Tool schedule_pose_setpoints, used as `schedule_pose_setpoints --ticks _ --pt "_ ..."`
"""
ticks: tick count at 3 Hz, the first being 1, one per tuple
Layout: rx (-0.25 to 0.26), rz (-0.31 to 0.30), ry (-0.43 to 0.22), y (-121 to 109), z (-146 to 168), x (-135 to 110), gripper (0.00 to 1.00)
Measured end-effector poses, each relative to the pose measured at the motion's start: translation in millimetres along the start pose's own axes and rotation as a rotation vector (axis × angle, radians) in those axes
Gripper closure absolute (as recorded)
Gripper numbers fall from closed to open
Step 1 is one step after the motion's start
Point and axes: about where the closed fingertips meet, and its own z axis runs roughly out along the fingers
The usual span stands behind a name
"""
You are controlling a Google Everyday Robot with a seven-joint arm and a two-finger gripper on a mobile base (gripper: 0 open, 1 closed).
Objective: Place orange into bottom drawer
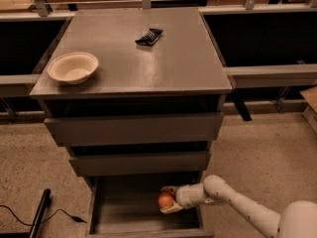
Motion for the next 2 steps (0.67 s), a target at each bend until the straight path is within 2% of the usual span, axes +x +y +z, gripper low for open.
schedule_pose_setpoints --ticks 1,2 --pt "-0.081 -0.013 0.002 5 32 12 1.00" --pt "-0.115 0.003 -0.003 18 63 16 1.00"
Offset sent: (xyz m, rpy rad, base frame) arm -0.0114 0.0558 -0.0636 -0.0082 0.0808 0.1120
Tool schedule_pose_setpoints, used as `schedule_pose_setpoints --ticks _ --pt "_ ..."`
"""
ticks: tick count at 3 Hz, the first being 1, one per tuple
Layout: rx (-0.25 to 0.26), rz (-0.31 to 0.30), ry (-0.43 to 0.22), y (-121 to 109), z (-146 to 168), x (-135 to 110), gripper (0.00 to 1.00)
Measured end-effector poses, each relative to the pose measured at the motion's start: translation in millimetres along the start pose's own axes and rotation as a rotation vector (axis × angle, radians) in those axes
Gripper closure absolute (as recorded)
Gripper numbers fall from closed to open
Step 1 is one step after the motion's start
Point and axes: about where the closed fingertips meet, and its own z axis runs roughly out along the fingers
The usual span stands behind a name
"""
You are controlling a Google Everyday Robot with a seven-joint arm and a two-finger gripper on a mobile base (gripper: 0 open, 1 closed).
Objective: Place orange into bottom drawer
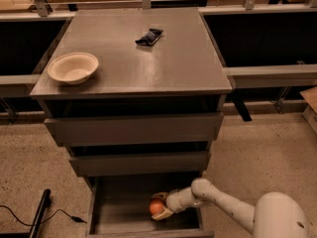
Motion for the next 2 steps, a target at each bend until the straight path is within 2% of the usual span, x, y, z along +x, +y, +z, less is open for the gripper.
schedule_pose_setpoints --ticks 2 --pt "-0.007 0.050 -0.036 9.9 24.8 7.8 1.00"
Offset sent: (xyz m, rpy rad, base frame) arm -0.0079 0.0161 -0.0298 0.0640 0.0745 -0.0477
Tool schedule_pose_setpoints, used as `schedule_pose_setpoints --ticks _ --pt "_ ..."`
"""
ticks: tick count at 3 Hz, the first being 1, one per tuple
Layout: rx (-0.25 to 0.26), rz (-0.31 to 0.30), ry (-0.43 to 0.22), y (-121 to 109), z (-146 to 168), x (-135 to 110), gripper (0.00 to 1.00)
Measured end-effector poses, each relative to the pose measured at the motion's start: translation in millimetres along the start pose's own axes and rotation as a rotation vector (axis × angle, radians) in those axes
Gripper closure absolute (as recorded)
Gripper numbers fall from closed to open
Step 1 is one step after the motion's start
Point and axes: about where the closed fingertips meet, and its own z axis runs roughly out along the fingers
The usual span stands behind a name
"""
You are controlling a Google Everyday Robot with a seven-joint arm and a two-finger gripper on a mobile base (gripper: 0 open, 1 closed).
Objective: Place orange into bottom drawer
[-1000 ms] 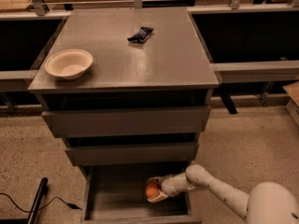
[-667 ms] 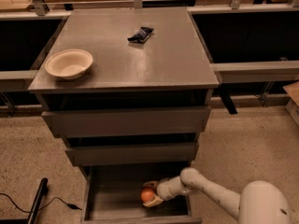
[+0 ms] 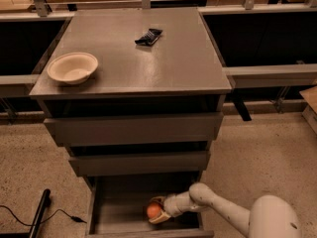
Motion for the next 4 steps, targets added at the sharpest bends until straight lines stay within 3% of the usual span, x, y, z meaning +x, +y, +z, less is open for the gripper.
schedule_pose_setpoints --ticks 1,4 --pt "0.007 0.024 -0.019 -2.2 5.7 4.9 0.83" --pt "0.007 0.035 -0.036 -1.5 13.2 7.4 0.13"
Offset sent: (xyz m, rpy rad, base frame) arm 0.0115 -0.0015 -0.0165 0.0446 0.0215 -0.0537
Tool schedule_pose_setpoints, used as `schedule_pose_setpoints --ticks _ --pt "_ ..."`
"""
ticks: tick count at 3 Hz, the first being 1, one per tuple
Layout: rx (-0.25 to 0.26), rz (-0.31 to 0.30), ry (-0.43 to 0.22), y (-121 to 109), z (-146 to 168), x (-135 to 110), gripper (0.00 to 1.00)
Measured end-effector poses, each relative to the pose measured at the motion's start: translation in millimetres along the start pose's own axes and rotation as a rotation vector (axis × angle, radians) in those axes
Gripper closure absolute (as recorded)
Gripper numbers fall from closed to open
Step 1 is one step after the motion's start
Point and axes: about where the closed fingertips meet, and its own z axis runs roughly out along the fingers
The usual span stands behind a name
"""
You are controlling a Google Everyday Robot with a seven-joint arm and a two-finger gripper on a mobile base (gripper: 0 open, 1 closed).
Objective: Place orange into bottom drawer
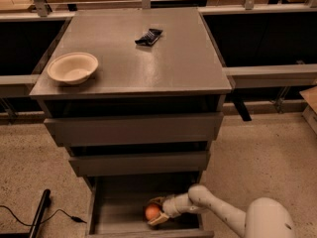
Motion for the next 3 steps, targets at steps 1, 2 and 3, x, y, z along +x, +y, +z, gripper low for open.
schedule_pose_setpoints --ticks 1,2,3 --pt "-0.003 0.000 -0.002 1 2 0 0.00" --pt "-0.007 -0.014 -0.013 8 0 -17 0.00" --pt "0.013 -0.058 -0.037 20 -19 -52 0.00"
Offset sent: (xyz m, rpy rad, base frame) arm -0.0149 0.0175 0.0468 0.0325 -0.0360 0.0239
